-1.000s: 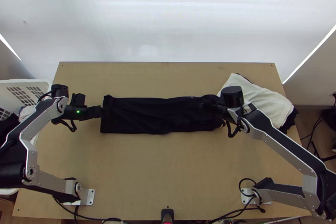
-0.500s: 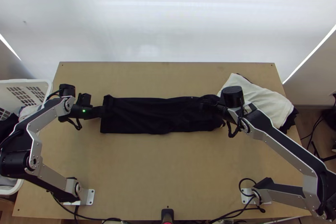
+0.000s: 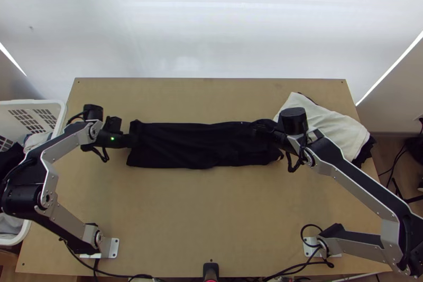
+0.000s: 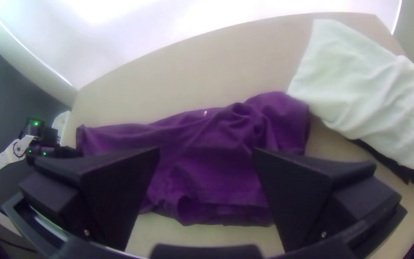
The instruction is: Fold the t-shirt
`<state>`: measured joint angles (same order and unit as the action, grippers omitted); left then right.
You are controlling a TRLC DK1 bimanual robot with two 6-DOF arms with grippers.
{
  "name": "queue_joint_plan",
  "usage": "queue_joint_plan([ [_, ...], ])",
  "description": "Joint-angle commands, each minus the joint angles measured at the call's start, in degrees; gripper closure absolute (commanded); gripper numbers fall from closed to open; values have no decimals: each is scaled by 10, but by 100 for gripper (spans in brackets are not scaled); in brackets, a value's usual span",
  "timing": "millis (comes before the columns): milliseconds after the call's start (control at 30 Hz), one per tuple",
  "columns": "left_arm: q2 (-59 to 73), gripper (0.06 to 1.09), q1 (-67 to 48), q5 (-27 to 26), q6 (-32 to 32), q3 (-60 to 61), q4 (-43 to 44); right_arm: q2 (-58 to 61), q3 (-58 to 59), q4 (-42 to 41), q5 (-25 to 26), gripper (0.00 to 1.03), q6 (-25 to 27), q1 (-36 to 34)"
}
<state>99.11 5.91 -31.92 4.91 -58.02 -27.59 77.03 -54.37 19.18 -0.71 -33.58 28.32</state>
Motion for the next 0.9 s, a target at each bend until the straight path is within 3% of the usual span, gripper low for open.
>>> queue_joint_plan([
  [0,-15,105,-6,4,-8,6,-4,0,-3,0,0,14,4,-6],
  [167,-72,105,60,3,10,7,-30,0,-7,0,-1,14,7,-21],
  [333,-67,105,167,2,109,-17,-98,0,-6,0,-1,14,10,-30],
  [467,-44,105,236,5,150,-45,-113,0,-3,-1,-1,14,12,-30],
  [567,-30,105,259,56,180,-67,-119,1,-6,-5,-1,14,12,-30],
  [700,-57,105,236,70,170,-119,-179,2,-9,-5,-1,14,11,-30],
  [867,-125,105,109,70,81,-189,-233,1,-6,-5,-1,14,9,-30],
])
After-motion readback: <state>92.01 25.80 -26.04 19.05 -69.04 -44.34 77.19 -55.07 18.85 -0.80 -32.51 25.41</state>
